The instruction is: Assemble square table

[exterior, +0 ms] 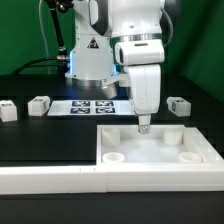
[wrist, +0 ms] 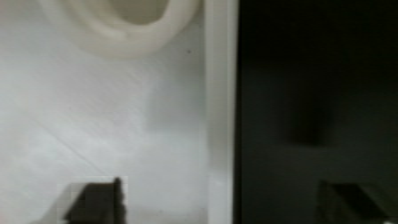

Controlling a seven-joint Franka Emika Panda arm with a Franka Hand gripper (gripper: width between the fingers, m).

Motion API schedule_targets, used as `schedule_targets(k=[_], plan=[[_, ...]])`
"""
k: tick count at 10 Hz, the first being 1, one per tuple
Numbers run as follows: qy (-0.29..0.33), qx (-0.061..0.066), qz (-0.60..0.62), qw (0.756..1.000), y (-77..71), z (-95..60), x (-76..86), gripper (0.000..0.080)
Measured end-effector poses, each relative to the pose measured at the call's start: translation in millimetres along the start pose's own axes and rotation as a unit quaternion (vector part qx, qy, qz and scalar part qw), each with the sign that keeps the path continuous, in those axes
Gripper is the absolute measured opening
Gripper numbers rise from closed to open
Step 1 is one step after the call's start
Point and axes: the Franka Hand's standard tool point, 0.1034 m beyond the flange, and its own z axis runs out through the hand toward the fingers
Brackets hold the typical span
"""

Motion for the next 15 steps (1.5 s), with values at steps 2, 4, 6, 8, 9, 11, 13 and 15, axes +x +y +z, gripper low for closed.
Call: schedule_targets(k=[2,4,6,8,9,11,13,15], plan=[[0.000,0.000,0.000,1.000,-0.1,0.1,0.0,0.0622],[0.000,0.000,0.000,1.000,-0.1,0.1,-0.1,0.0644],[0.000,0.000,0.000,1.000,-0.2,0.2,-0.1,0.0649],[0.001,-0.002,0.017,1.000,-0.3,-1.6,1.1,0.0649],[0.002,-0.010,0.081,0.997,-5.9,-13.4,8.0,0.0649],[-0.006,-0.008,0.164,0.986,-13.3,-41.9,28.6,0.0649],[0.001,-0.011,0.267,0.964,-18.4,-51.1,55.3,0.0649],[0.007,-0.012,0.308,0.951,-16.8,-48.4,54.2,0.0649]])
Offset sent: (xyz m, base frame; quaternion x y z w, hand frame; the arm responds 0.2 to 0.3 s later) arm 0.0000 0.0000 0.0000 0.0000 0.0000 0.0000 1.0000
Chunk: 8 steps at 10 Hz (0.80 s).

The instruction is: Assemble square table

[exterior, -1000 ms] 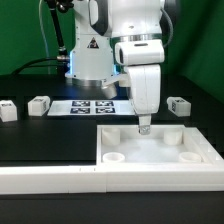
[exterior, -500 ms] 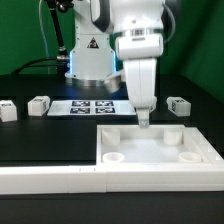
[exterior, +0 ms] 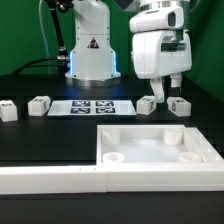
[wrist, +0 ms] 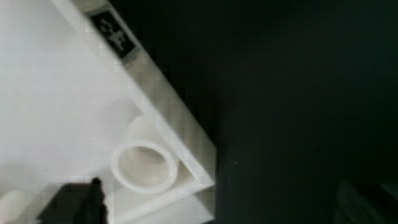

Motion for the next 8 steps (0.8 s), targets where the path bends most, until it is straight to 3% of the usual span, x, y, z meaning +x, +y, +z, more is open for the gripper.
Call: schedule_targets(k=[2,4,6,7,8], plan=[[0.001,0.007,0.101,0.995,-9.4,2.9,4.0,0.0649],[0.000,0.019,0.182,0.983,-49.9,7.7,21.5,0.0649],[-0.002,0.030,0.266,0.964,-78.3,9.6,33.8,0.0649],[0.002,0.033,0.309,0.951,-85.9,11.8,36.1,0.0649],[-0.011,0.037,0.294,0.955,-87.3,13.0,33.6,0.0649]])
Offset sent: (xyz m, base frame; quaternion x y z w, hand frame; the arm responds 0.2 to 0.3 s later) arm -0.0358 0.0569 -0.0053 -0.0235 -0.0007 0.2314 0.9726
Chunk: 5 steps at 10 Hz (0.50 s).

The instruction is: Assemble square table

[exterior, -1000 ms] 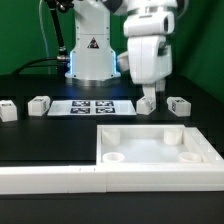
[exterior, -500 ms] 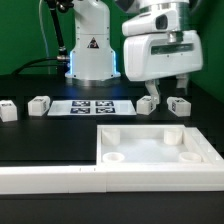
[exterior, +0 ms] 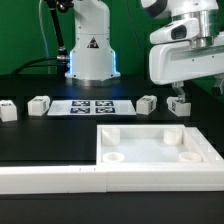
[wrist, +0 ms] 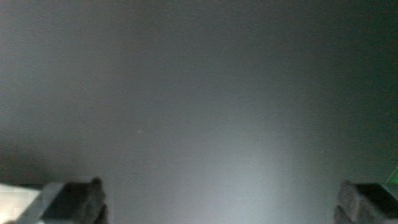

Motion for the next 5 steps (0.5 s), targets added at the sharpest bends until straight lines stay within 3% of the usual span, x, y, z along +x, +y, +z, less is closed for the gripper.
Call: schedule_targets(k=[2,4,5], plan=[[0.001,0.000,0.000,1.000,-0.5,0.0,0.3,0.0649],[-0.131,-0.012,0.032,0.991,-12.4,-4.8,-26.7,0.0649],[-0.160,-0.015,0.034,0.986,-15.5,-6.1,-27.8,0.0649]])
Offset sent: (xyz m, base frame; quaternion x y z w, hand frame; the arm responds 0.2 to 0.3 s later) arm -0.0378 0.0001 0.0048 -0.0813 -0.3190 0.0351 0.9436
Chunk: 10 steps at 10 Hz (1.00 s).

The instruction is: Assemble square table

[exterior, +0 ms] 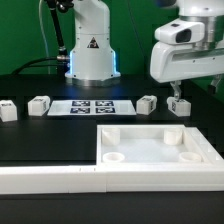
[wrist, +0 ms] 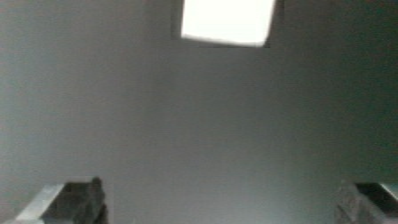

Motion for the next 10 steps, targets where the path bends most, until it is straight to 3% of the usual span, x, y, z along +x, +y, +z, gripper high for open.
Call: schedule_targets(k=[5,6,7,8,9,10], plan=[[-0.157,-0.007,0.003,0.988,3.4,4.1,-7.2,0.0649],[-0.223,-0.007,0.014,0.975,10.6,8.3,-15.9,0.0649],[-0.269,0.001,0.027,0.963,13.8,13.0,-12.7,0.0649],[-0.289,0.003,0.030,0.957,13.6,20.8,-9.6,0.0649],[-0.325,0.002,0.029,0.945,14.2,19.8,-15.9,0.0649],[-0.324,0.003,0.029,0.945,14.3,22.0,-11.5,0.0649]])
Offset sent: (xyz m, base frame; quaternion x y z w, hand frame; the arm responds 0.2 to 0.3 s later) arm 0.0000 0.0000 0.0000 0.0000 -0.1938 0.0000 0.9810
